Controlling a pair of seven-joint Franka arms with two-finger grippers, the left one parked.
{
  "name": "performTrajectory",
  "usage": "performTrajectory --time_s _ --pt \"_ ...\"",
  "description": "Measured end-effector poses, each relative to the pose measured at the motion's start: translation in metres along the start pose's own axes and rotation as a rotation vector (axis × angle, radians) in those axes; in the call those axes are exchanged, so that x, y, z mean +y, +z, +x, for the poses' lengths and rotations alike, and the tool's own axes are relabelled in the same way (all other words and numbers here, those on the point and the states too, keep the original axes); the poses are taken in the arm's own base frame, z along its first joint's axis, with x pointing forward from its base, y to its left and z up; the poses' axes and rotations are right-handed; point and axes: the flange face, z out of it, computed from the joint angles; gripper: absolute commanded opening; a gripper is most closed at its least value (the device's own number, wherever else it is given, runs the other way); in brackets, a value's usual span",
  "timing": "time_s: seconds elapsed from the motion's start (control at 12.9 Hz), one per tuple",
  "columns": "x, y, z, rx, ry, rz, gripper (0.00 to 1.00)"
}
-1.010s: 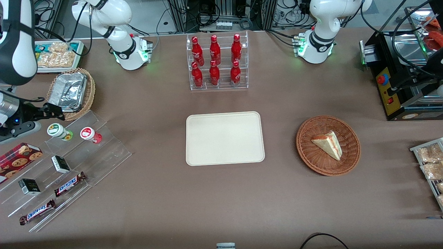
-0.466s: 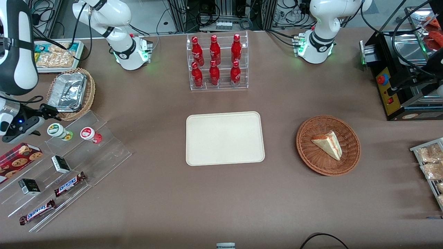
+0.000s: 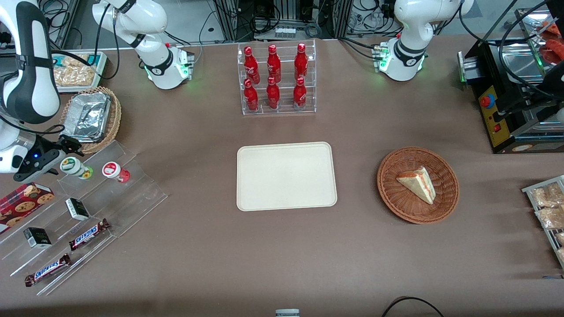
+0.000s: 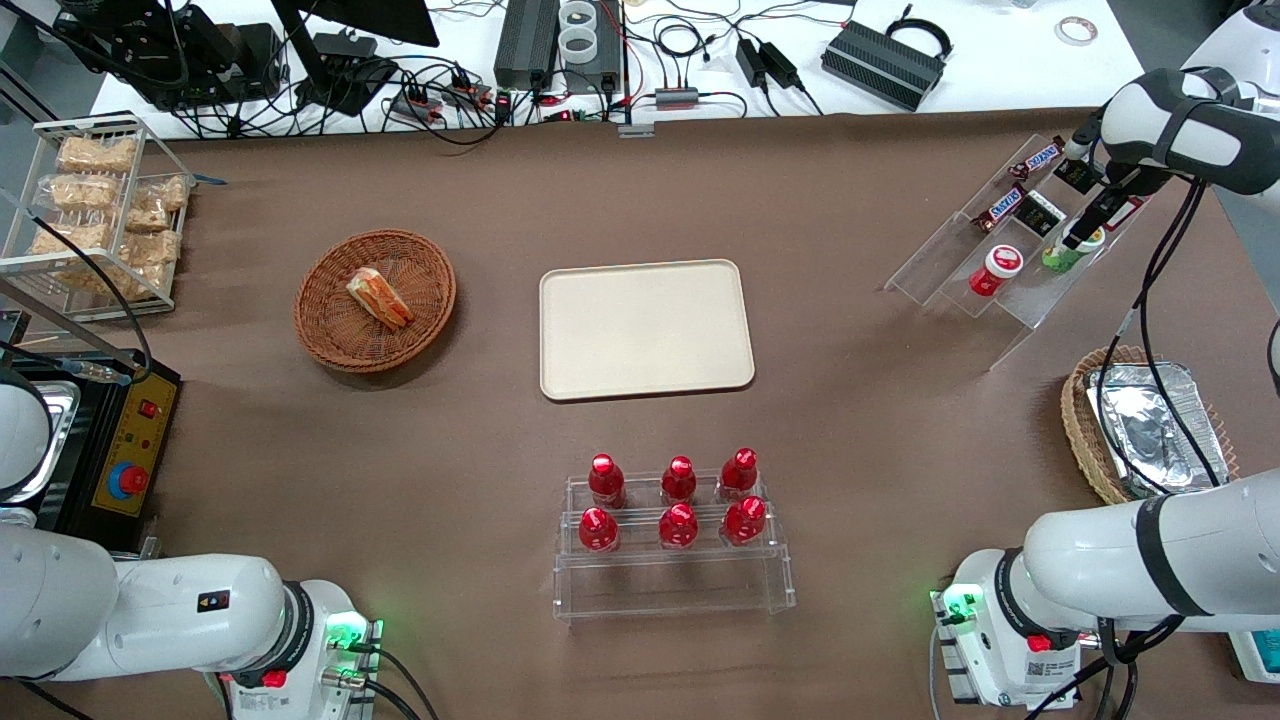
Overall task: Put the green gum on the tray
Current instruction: 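Close the right gripper on the green-lidded gum tub and lift it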
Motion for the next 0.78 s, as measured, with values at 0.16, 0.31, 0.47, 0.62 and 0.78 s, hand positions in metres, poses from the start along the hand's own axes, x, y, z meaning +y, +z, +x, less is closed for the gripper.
performTrajectory --time_s 0.16,0.31,0.47,0.62,0.78 --pt "-0.002 0.008 -0.001 0.007 -0.011 -0.011 0.89" --pt "-0.003 0.014 -0.003 0.009 -0.031 -0.014 0.26" --pt "-0.003 0.015 -0.004 0.011 -0.061 -0.017 0.00" --pt "-0.003 0.016 -0.004 0.011 -0.071 -0.017 0.00" --pt "-0.003 0.015 -0.004 0.011 -0.076 -0.018 0.00"
